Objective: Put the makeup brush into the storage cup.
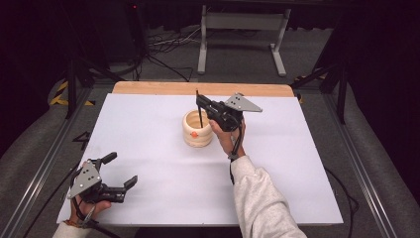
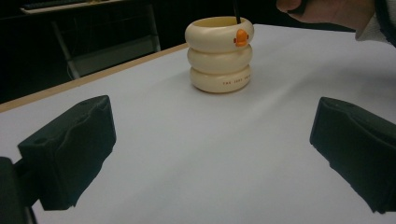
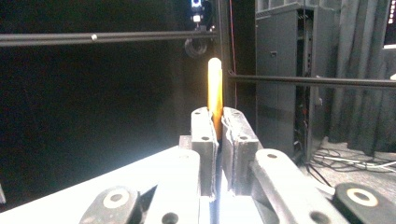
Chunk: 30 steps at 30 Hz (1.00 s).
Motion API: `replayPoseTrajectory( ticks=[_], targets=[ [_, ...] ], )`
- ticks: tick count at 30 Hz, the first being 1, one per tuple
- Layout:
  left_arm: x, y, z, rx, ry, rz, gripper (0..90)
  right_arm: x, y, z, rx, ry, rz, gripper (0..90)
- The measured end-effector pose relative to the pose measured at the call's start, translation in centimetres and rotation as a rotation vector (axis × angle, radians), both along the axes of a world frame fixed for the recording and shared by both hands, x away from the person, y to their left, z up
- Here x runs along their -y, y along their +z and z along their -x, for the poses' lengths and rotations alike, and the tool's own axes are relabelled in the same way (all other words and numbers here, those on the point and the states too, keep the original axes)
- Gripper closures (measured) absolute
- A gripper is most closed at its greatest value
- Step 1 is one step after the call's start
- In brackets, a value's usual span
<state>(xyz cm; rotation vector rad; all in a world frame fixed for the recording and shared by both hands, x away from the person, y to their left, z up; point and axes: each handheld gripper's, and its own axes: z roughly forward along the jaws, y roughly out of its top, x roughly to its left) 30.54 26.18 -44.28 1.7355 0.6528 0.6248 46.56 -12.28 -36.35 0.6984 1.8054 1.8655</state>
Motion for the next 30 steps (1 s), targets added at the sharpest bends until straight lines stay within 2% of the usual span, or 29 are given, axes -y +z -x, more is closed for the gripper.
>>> replayPoseTrajectory(
  ticks=[5,16,30],
  targets=[
    [0.0,-0.1,-0.1,-0.002,0.002,0.001,1.1,-0.1,-1.2,0.0,-0.016,-0.002,0.021,84.4],
    [0.1,-0.1,-0.1,-0.007,0.005,0.000,1.1,0.0,-2.4,0.5,-0.037,-0.005,0.043,84.4],
    [0.1,-0.1,-0.1,-0.006,0.004,0.003,1.1,0.2,-2.5,0.6,-0.038,-0.018,0.049,84.3]
  ],
)
